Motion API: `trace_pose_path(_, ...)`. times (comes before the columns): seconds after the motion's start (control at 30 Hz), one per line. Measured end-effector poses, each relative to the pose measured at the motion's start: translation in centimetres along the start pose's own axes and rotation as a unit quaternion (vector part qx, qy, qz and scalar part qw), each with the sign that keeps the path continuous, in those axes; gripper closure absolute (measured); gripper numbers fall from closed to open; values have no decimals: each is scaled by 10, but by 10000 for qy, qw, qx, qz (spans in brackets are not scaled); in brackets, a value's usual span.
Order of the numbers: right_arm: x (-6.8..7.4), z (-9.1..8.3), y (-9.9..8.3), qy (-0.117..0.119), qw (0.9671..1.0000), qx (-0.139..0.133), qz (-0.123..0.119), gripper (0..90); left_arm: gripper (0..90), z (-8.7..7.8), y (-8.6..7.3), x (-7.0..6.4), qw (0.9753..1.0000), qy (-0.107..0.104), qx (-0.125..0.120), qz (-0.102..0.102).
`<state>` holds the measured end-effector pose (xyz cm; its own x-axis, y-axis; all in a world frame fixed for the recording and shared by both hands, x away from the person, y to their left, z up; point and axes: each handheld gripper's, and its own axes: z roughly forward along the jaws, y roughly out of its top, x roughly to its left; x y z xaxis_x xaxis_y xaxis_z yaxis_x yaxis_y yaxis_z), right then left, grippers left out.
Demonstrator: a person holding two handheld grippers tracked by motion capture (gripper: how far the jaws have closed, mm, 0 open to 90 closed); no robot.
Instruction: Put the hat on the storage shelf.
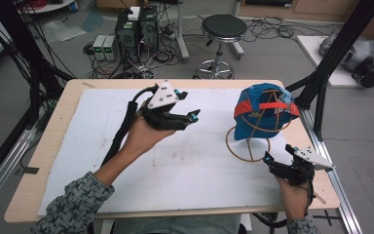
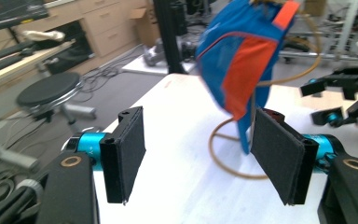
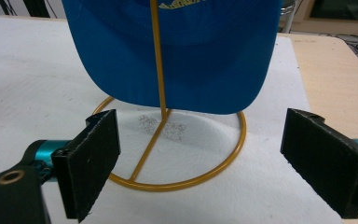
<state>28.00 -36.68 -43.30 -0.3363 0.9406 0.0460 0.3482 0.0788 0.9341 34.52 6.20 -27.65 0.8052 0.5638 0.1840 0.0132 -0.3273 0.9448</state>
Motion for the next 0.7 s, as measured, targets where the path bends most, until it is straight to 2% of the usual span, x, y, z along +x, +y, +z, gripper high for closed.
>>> trace_pose_path(0.17, 2, 5, 2, 44, 10000, -7, 1, 109, 336, -22, -25, 13, 9991, 337, -11, -239)
trace_pose_path(0.23, 3, 8, 4, 50, 10000, -30, -7, 109, 329, -29, -33, 18, 9984, 487, -6, -274)
trace_pose_path(0.33, 5, 12, 5, 126, 9999, 10, 31, 109, 321, -44, -47, 26, 9964, 735, -11, -428)
trace_pose_path(0.4, 6, 13, 6, 131, 9999, -64, 30, 109, 317, -53, -55, 31, 9949, 866, -65, -504)
trace_pose_path(0.43, 6, 12, 6, 143, 9999, -67, 34, 109, 316, -61, -61, 36, 9935, 995, -79, -541)
trace_pose_path(0.57, 5, 11, 7, 151, 9997, -130, 170, 109, 314, -75, -74, 47, 9914, 1200, 18, -531)
trace_pose_path(0.7, 5, 12, 7, 147, 9996, -135, 197, 109, 310, -88, -86, 55, 9883, 1424, 85, -534)
